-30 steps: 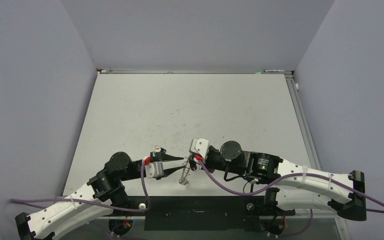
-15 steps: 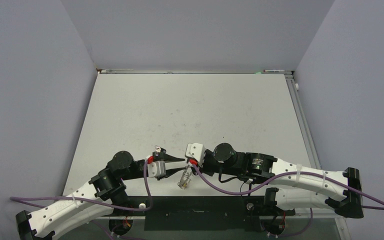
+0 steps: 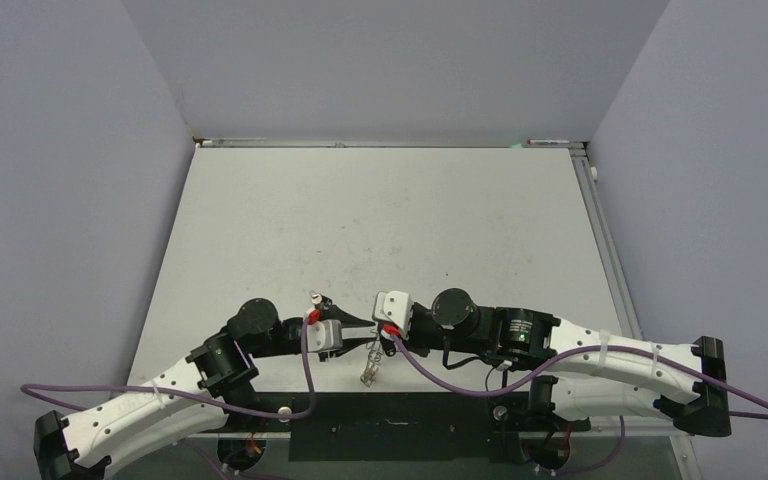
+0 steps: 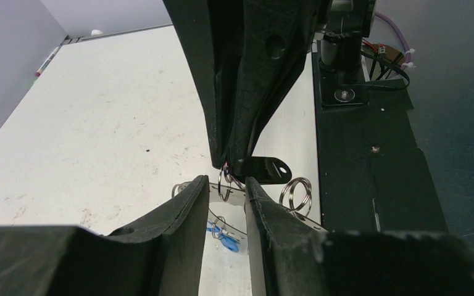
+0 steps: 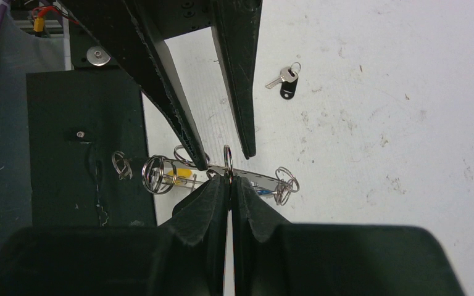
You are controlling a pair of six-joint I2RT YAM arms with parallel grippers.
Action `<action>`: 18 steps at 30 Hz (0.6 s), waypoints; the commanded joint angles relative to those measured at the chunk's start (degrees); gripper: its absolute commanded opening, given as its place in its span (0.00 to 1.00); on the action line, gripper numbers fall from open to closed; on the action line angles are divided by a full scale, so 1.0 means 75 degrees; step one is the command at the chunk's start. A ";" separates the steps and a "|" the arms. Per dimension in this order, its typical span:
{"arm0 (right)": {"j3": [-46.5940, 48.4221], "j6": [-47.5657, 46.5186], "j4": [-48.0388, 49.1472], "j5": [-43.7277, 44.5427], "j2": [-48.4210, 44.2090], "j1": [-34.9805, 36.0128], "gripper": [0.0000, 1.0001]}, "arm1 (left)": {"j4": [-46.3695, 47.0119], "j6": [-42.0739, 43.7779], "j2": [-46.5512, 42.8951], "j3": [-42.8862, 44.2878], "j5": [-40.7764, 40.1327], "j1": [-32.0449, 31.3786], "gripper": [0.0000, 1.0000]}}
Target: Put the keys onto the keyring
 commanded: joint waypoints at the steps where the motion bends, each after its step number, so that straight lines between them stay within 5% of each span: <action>1: 0.0255 -0.0033 0.0557 -0.0074 -0.0206 0.0100 0.05 | 0.0210 -0.0091 0.0044 0.0226 0.0186 -0.0066 0.22; 18: 0.0227 -0.0047 0.0603 -0.0053 -0.0248 0.0258 0.05 | 0.0364 -0.0176 -0.0024 0.0174 -0.0132 -0.0167 0.00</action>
